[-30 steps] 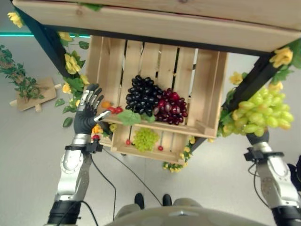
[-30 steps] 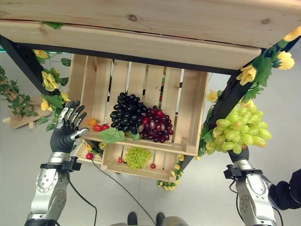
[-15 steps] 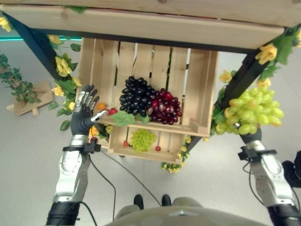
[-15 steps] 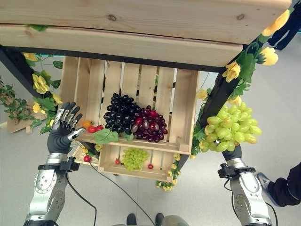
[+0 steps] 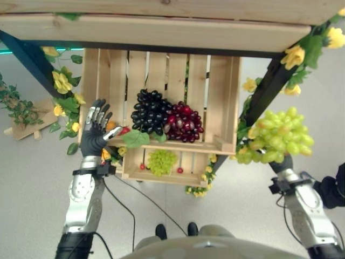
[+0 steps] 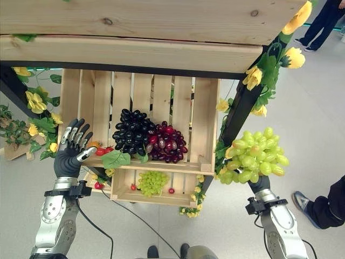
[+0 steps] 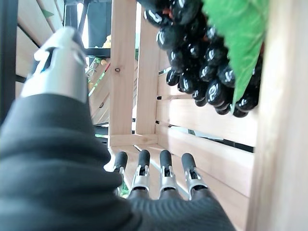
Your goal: Pick up the fruits from the basket on one side to the basket on the other side
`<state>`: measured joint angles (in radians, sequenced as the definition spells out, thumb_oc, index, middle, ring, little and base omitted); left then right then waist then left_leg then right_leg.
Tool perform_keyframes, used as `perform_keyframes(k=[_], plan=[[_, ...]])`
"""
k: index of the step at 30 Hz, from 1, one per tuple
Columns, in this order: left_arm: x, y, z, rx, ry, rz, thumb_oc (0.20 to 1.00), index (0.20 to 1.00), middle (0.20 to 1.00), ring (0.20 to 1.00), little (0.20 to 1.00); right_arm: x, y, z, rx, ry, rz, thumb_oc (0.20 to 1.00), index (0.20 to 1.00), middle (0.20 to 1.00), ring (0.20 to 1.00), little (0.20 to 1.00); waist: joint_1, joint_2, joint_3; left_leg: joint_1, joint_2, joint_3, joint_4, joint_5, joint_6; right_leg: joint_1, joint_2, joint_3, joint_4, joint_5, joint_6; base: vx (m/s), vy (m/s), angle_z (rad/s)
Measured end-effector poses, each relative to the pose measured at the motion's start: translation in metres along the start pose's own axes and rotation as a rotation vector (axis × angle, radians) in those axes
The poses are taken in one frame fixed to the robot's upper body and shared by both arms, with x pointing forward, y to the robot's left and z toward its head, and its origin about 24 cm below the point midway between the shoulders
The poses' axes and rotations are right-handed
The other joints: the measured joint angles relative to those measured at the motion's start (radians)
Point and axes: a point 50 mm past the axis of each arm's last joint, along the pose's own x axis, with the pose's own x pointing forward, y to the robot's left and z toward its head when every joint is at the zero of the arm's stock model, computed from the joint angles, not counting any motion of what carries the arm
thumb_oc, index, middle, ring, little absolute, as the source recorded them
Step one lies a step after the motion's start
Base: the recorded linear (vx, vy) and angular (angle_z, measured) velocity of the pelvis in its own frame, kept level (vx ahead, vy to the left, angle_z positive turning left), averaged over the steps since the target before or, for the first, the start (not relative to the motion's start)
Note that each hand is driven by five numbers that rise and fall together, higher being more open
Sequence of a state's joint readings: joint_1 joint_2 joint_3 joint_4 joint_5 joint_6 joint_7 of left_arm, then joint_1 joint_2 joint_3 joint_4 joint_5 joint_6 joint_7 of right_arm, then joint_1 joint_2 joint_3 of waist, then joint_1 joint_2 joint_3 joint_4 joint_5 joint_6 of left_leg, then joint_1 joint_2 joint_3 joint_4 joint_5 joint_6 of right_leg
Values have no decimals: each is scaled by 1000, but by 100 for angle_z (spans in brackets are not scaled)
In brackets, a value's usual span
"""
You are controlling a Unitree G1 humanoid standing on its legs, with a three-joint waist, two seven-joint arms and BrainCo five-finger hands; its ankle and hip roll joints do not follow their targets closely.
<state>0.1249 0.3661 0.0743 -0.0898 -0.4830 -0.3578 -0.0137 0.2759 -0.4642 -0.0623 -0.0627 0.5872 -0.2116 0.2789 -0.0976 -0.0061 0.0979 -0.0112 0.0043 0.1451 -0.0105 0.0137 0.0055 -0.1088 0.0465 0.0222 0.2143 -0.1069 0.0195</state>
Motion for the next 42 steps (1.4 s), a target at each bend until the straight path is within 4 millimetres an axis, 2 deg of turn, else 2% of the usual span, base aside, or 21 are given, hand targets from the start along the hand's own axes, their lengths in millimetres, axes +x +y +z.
perform_keyframes(k=[7,10,18,21,27,34,38,42], plan=[[-2,6,2,13,-2,20,1000,1000,1000,1000,1000,-15,-26,1,-27,10,-130,200,200,200,200,200,-9,-6,-3,1,0,10,-1,0,0,-6,1,8,8,-5,3,2,-11,-3],[-3,8,2,17,-2,25,1000,1000,1000,1000,1000,-23,-35,-5,-28,40,-179,200,200,200,200,200,-12,-15,-9,0,1,14,-2,0,0,-9,3,11,9,-5,3,-2,-12,-3],[-3,11,4,24,-9,28,1000,1000,1000,1000,1000,-30,-36,-10,-25,71,-163,200,200,200,200,200,-26,-25,-15,0,1,20,-4,-1,0,-15,4,20,11,-4,3,-6,-8,-2],[-3,13,4,28,-11,26,1000,1000,1000,1000,1000,-30,-33,-8,-29,66,-128,200,200,200,200,200,-26,-25,-15,0,1,22,-5,0,0,-16,4,22,14,-5,3,0,0,0],[-3,13,5,30,-14,23,1000,1000,1000,1000,1000,-20,-14,9,-51,21,35,200,200,200,200,200,-25,-29,-12,0,2,26,-5,-1,0,-18,5,24,15,-5,3,-30,-12,-1],[-2,12,6,29,-25,17,1000,1000,1000,1000,1000,-3,24,5,26,36,274,200,200,200,200,200,-20,-34,-9,-1,2,23,-6,0,0,-17,5,22,14,-4,3,-1,0,0],[-1,11,7,52,-28,8,1000,1000,1000,1000,1000,1,30,9,19,29,318,200,200,200,200,200,-5,-33,-7,-3,2,15,-8,0,-1,-12,4,15,8,-2,0,-1,0,5],[0,10,7,62,-33,2,1000,1000,1000,1000,1000,2,29,10,8,36,332,200,200,200,200,200,-10,-35,-1,-2,2,1,-7,0,-2,-1,3,0,3,-2,-1,-10,0,10]])
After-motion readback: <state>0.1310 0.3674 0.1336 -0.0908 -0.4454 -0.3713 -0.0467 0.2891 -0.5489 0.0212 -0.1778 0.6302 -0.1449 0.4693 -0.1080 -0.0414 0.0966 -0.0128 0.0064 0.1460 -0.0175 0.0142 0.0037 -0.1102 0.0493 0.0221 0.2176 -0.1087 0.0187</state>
